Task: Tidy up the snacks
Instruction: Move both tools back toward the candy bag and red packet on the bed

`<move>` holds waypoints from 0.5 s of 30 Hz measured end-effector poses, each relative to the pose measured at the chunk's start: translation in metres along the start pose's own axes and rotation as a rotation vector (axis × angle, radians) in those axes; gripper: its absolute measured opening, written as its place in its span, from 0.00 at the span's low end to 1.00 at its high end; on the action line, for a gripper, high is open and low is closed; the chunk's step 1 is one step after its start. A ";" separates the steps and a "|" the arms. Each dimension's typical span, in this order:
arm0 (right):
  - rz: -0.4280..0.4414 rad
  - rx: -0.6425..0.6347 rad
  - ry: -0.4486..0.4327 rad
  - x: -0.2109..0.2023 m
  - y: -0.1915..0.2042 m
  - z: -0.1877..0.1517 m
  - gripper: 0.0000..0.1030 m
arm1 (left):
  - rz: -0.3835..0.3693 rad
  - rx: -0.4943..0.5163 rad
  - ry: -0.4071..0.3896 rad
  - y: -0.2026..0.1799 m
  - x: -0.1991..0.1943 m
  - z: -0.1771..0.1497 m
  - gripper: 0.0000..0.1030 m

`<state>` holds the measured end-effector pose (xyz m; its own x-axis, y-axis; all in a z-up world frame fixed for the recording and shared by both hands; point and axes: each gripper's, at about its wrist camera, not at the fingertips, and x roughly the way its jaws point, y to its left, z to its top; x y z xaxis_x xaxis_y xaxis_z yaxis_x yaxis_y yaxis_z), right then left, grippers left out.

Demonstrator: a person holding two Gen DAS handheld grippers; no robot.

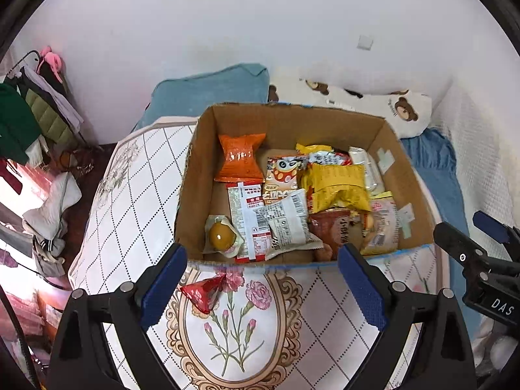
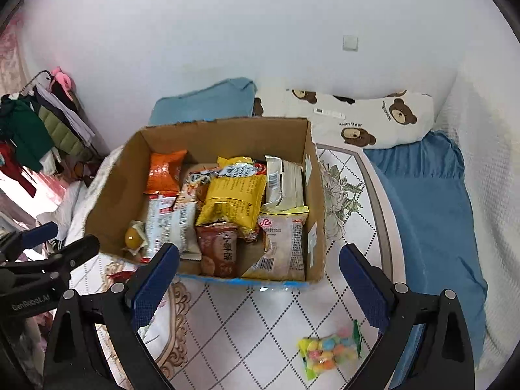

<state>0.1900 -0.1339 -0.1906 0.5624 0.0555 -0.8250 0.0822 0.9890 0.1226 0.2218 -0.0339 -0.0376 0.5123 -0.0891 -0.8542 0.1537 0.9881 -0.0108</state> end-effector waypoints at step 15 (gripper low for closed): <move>0.058 0.066 -0.068 -0.072 -0.002 -0.046 0.98 | -0.025 -0.029 -0.120 -0.011 -0.063 -0.040 0.92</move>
<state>0.1112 -0.1334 -0.1568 0.6223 0.1011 -0.7762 0.1001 0.9732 0.2069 0.1546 -0.0346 -0.0047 0.6063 -0.1268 -0.7850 0.1441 0.9884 -0.0484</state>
